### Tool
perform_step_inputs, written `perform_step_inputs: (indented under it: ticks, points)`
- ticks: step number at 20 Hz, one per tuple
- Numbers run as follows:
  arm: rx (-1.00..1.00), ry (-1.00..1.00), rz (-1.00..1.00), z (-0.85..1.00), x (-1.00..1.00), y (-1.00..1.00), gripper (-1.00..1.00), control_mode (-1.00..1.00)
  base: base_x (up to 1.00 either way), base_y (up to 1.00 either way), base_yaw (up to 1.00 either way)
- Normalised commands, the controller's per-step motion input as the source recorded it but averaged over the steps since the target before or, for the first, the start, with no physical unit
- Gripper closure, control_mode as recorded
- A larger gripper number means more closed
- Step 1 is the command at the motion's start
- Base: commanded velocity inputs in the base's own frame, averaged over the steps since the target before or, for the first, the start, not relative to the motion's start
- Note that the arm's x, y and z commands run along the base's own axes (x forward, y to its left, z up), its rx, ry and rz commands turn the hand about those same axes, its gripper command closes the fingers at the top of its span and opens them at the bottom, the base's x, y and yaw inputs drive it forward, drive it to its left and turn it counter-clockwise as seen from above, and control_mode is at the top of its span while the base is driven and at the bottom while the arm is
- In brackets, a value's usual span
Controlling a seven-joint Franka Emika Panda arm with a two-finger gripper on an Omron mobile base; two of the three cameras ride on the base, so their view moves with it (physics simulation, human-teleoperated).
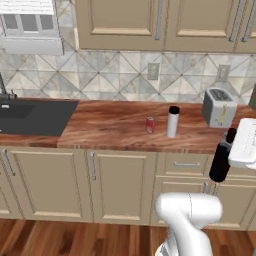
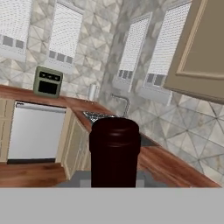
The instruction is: Move the drinks to the dining counter.
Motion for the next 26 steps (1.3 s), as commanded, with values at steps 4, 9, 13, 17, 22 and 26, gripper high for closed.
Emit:
perform_step_inputs:
  ticks: [4, 9, 13, 17, 22, 26]
  points:
    - [0.0, 0.0, 0.0, 0.0, 0.0, 0.0, 1.0, 1.0, -0.44, 0.6, 0.15]
    - [0.0, 0.0, 0.0, 0.0, 0.0, 0.0, 1.0, 1.0, -0.06, 0.8, 0.3]
    - [0.0, 0.0, 0.0, 0.0, 0.0, 0.0, 1.0, 1.0, 0.22, 0.86, 0.45]
    - [0.0, 0.0, 0.0, 0.0, 0.0, 0.0, 1.0, 1.0, 0.06, 0.94, 0.45]
    - [0.0, 0.0, 0.0, 0.0, 0.0, 0.0, 1.0, 1.0, 0.0, 1.0, 0.41]
    - [0.0, 0.0, 0.0, 0.0, 0.0, 0.0, 1.0, 1.0, 0.01, 0.99, 0.44]
